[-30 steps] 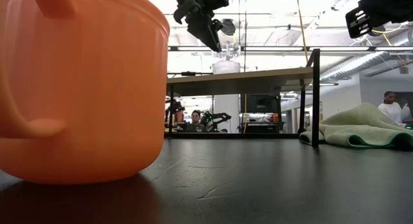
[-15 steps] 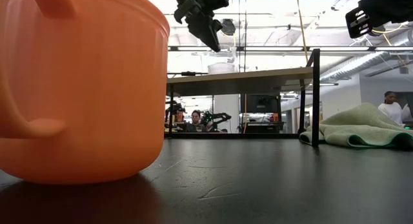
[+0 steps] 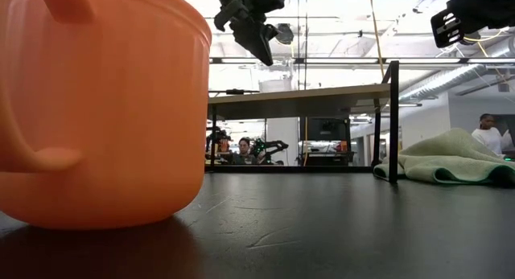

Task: Stack small to large cups/mugs on shelf
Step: Put the transparent mug on the shelf

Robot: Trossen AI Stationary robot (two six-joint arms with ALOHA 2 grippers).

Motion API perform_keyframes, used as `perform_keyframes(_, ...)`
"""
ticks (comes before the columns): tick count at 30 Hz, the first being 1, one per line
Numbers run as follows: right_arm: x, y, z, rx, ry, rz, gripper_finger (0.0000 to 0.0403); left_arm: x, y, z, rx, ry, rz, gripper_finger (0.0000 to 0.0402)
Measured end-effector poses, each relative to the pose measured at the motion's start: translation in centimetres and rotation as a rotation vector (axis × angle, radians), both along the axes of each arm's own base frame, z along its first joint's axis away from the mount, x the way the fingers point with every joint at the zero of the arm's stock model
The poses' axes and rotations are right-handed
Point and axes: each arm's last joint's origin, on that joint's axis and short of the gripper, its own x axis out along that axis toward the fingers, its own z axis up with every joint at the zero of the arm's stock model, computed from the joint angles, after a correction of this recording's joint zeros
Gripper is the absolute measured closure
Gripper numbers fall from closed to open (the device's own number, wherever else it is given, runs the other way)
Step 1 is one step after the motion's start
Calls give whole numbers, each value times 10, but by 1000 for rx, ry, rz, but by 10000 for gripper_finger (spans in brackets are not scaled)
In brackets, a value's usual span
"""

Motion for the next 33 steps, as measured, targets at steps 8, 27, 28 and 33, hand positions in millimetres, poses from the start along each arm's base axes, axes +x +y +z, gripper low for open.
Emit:
perform_keyframes(8, 0, 0, 0, 0, 0, 0, 403, -13, 1, 13, -4, -10, 0, 399)
perform_keyframes(27, 0, 0, 0, 3, 1, 0, 403, -56, 3, 39, -70, 48, -35, 401)
perform_keyframes(28, 0, 0, 0, 3, 1, -1, 403, -58, 5, 39, -70, 60, -40, 401)
perform_keyframes(33, 0, 0, 0, 3, 1, -1, 403, -64, 15, 38, -52, 71, -55, 401)
